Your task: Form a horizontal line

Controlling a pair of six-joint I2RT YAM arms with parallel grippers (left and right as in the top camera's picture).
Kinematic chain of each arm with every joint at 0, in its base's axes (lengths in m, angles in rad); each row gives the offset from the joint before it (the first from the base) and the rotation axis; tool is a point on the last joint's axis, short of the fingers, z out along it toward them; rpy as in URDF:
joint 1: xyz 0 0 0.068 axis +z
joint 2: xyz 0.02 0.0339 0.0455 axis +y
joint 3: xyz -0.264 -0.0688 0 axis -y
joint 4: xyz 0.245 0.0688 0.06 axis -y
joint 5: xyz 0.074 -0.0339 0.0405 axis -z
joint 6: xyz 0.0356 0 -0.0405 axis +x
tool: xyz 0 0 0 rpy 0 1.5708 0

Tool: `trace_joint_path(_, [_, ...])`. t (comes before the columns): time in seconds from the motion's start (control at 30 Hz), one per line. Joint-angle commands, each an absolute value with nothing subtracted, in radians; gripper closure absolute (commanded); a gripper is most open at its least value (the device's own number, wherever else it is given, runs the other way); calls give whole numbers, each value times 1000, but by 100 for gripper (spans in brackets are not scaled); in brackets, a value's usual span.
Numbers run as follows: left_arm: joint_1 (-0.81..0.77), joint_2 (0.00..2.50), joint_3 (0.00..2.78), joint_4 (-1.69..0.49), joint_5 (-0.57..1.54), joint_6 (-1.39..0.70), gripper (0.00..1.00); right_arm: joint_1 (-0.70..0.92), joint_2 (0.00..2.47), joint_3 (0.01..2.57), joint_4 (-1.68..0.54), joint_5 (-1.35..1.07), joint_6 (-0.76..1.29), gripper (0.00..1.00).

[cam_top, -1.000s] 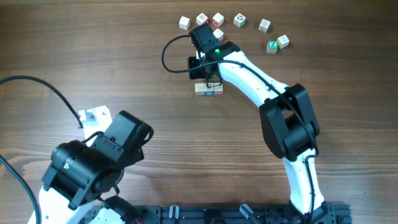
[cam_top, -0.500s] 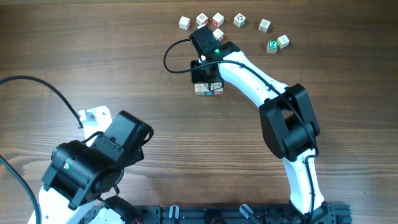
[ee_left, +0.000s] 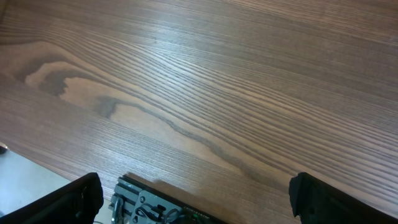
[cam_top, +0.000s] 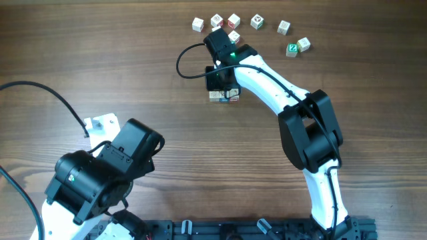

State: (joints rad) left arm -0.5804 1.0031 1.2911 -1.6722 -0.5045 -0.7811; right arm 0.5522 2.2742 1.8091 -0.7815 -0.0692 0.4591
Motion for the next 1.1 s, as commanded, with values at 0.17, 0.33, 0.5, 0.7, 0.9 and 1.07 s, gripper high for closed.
trace_joint_path(0.17, [-576, 1002, 1287, -1673, -521, -791, 0, 553, 2300, 1811, -782, -50, 474, 95])
trace_joint_path(0.33, [-576, 1002, 1287, -1673, -521, -791, 0, 553, 2300, 1811, -783, -3, 500, 95])
trace_joint_path(0.5, [-576, 1002, 1287, -1673, -521, -791, 0, 553, 2300, 1811, -795, -4, 500, 95])
trace_joint_path(0.7, [-576, 1002, 1287, -1673, -521, -791, 0, 553, 2300, 1811, -801, -8, 500, 95])
trace_joint_path(0.9, [-576, 1002, 1287, -1673, -521, -791, 0, 553, 2300, 1811, -805, -9, 500, 95])
trace_joint_path(1.07, [-576, 1002, 1287, -1673, -521, -791, 0, 553, 2300, 1811, -813, -17, 500, 95])
